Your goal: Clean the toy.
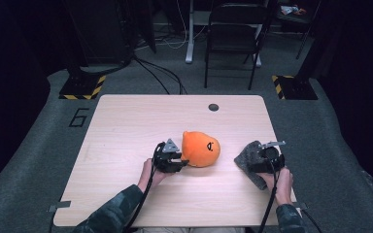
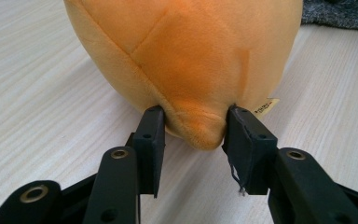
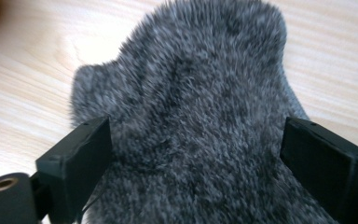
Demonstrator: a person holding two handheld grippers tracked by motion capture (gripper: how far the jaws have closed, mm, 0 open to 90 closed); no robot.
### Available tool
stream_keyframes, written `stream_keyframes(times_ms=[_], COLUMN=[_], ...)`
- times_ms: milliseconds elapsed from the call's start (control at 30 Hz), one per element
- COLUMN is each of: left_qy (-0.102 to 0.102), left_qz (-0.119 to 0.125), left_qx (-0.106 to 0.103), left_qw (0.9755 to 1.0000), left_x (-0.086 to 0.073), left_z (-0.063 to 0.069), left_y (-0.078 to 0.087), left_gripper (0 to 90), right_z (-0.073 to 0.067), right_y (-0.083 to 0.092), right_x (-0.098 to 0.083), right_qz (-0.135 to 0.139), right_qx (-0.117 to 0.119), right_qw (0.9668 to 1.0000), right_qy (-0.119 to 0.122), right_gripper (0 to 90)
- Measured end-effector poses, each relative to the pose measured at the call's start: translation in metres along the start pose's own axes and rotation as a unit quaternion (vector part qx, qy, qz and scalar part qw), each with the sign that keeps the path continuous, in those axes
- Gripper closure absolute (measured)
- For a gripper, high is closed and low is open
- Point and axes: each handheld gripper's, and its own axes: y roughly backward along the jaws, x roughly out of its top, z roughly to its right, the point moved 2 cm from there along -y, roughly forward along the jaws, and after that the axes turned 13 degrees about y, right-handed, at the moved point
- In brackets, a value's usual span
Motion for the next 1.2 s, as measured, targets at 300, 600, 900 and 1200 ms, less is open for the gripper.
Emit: stream_keyframes(times_ms=[300, 600, 900, 1200], left_qy=[-0.004, -0.008, -0.010, -0.012], left_qz=[-0.004, -0.008, -0.005, -0.001], left_qx=[-0.001, 0.000, 0.001, -0.009], left_qw=[1.0000, 0.9999, 0.9999, 0.9999], left_x=[-0.001, -0.001, -0.002, -0.002], left_z=[-0.001, 0.000, 0.001, 0.001], left_y=[0.000, 0.000, 0.000, 0.001], left_gripper=[59.7, 62.5, 63.4, 69.9], right_z=[0.002, 0.002, 0.002, -0.001], right_y=[-0.014, -0.015, -0.008, -0.004], right_x=[0.002, 0.001, 0.003, 0.004], right_qz=[-0.065, -0.072, -0.053, -0.028], right_qx=[0.030, 0.019, 0.024, 0.040], right_qw=[0.9974, 0.9971, 0.9982, 0.9988], right_qy=[0.003, -0.016, -0.015, -0.003], right_gripper=[4.7, 4.1, 35.9, 72.2])
